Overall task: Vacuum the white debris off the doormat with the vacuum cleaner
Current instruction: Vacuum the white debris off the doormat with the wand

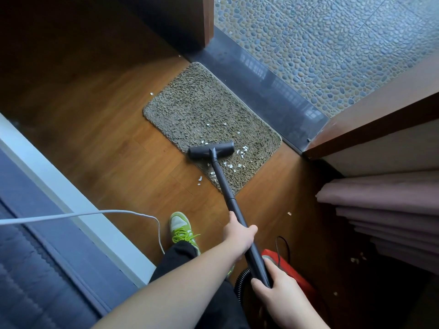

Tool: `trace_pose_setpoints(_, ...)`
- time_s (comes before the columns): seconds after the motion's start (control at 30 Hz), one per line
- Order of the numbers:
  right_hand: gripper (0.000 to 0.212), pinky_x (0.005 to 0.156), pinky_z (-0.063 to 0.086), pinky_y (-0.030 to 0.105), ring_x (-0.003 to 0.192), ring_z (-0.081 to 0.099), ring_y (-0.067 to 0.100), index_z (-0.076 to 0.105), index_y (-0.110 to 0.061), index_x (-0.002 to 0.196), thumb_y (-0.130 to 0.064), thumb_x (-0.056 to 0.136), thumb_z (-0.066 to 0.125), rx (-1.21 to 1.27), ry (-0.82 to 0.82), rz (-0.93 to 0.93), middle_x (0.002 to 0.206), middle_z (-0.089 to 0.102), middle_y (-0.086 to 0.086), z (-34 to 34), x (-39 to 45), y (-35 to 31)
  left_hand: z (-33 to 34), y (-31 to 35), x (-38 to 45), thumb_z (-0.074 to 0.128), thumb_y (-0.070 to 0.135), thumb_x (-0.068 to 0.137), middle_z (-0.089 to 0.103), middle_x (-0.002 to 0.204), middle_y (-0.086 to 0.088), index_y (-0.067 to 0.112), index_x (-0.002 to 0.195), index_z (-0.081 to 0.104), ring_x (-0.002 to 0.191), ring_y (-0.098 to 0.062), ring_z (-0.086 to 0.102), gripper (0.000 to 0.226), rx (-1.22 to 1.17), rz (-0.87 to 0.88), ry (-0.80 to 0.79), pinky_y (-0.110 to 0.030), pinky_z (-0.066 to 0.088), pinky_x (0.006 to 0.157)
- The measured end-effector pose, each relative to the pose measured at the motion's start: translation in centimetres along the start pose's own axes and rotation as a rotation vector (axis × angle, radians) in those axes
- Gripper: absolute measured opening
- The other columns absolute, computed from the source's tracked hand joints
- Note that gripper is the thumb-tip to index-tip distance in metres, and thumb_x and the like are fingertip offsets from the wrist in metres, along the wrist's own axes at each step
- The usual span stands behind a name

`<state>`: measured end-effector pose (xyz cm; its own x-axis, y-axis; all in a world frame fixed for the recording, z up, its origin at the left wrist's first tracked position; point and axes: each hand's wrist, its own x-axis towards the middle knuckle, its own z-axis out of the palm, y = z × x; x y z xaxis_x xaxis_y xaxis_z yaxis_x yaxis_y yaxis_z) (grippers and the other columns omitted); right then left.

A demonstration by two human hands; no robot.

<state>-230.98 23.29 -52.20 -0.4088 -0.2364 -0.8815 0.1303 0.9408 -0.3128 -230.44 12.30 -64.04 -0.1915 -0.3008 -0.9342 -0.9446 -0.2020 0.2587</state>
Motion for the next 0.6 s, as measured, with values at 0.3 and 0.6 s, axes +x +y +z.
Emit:
trace_pose_setpoints(0.3,0.021,0.051,0.041,0.013,0.054,0.053,0.005,0.049,-0.028,0.113,-0.030,0.092,0.054,-0.018,-0.023,-0.045,0.084,0.065,0.003,0.6,2.3,-1.2,-1.7,1.3,2.0,0.058,0.035,0.090,0.046,0.147,-0.010,0.023,0.158,0.008,0.124,-0.030,0.053,0.086,0.020,0.011,0.026,-0.038,0.047,0.101)
trace_pose_setpoints(0.6,0.018,0.061,0.047,0.026,0.074,0.059,0.023,0.054,-0.019,0.105,-0.030,0.090,0.053,-0.050,0.003,-0.061,0.089,0.066,0.006,-0.2,5.2,-4.5,-4.0,4.4,4.2,0.059,0.033,0.089,0.049,0.140,-0.009,0.024,0.157,0.014,0.116,-0.030,0.055,0.082,-0.017,0.044,0.081,-0.036,0.051,0.087)
